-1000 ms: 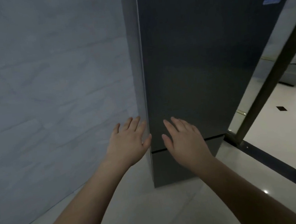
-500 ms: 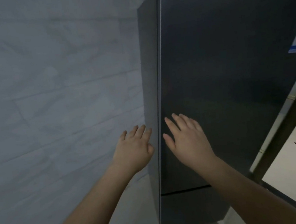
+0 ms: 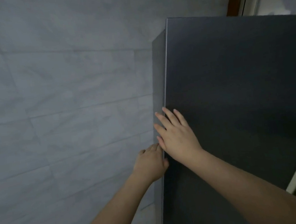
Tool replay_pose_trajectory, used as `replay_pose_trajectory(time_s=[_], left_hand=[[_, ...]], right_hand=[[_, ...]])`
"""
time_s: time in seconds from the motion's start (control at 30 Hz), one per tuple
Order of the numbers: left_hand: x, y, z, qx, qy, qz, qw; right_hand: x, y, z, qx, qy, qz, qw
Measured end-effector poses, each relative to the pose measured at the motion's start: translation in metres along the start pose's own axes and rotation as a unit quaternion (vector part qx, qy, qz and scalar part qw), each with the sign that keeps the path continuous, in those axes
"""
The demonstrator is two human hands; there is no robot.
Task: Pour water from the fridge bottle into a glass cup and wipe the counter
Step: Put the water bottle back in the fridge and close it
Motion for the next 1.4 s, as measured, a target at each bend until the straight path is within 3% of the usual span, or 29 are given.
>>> replay_pose_trajectory(time_s=[0.1,0.3,0.53,0.93,1.17,1.4], left_hand=[[0.007,0.006,-0.005,-0.119,-0.037,0.006,0.992],[0.02,0.022,0.002,-0.333,-0.111,-0.051,0.935],[0.033,0.026,0.012,-0.305,-0.146,-0.098,0.936],[0.036,0.027,0.014,-0.314,-0.079,-0.069,0.944],[-0.008,0.021,0.0,-0.317,0.006,-0.056,0.947],[-0.057,0.035,-0.021,-0.283,0.158,-0.082,0.942]], right_hand=[[0.012,0.015,0.002,-0.064,-0.045,0.043,0.996],[0.02,0.021,-0.011,-0.192,-0.113,0.088,0.971],[0.018,0.011,-0.009,-0.226,-0.121,0.103,0.961],[0.017,0.006,0.0,-0.197,-0.077,0.112,0.971],[-0.021,-0.024,0.01,-0.171,-0.071,0.037,0.982],[-0.081,-0.055,0.016,-0.137,-0.009,0.082,0.987]])
Point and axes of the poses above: each hand's wrist, its own x-axis towards the middle knuckle, its own y-axis out of the palm, z = x × y, the point moved 6 cm from there along x, towards the middle knuckle, and after that the axes turned 2 degrees about -x, right-handed, at the moved point
